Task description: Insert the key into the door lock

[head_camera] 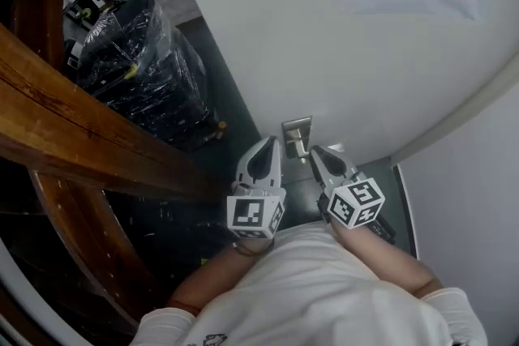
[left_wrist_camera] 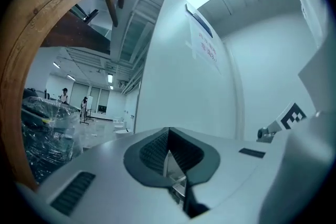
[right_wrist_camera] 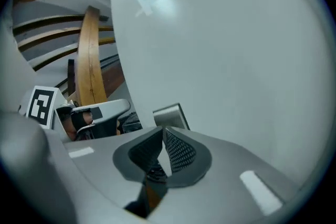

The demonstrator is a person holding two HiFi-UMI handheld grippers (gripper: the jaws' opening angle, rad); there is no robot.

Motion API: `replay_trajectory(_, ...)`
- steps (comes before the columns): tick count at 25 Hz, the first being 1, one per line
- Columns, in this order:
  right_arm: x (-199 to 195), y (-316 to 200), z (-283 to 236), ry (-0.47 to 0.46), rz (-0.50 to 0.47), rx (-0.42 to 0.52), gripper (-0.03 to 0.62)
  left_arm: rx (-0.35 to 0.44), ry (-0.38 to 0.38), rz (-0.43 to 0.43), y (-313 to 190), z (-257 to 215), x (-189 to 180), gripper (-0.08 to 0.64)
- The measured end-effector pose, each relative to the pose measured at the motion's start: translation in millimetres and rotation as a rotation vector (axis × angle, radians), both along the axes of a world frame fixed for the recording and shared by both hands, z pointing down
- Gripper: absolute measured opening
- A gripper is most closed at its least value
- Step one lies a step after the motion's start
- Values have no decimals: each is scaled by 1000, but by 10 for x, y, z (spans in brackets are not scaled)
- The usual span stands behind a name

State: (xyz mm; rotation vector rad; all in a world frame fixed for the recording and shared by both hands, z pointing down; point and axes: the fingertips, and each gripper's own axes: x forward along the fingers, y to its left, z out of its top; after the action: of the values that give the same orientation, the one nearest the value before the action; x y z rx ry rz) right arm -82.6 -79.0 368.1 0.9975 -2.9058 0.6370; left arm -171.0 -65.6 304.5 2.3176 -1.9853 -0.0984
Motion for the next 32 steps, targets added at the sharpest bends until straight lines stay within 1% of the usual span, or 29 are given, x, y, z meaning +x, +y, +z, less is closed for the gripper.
replay_trajectory(2, -69, -36, -312, 17, 8, 105, 12, 6, -8, 0, 1, -115, 7, 6)
replay_trajectory(3, -104, -48, -436, 17, 9, 134, 12, 10, -9, -3, 1, -167, 3, 7)
replay_trajectory(7, -267, -45, -734, 42, -3, 205, 3, 29, -5, -21, 3, -333, -47, 7)
replay_trajectory(11, -378, -52, -933, 69, -15, 286, 2, 39, -32, -12, 11, -384, -12, 6)
replay_trajectory(15, -381, -77, -982, 74, 2, 298, 1, 33, -36, -12, 23, -383, -4, 6)
replay_trajectory(21, -423, -46, -994, 78, 7, 305, 0, 20, -8, -18, -11, -359, -61, 7)
replay_trajectory(25, -441, -58, -979, 69, 9, 291, 0, 13, 4, -14, -28, -331, -50, 8)
replay_trajectory(32, -465, -68, -928, 59, 12, 270, 0, 12, 5, -12, -29, -314, -89, 8)
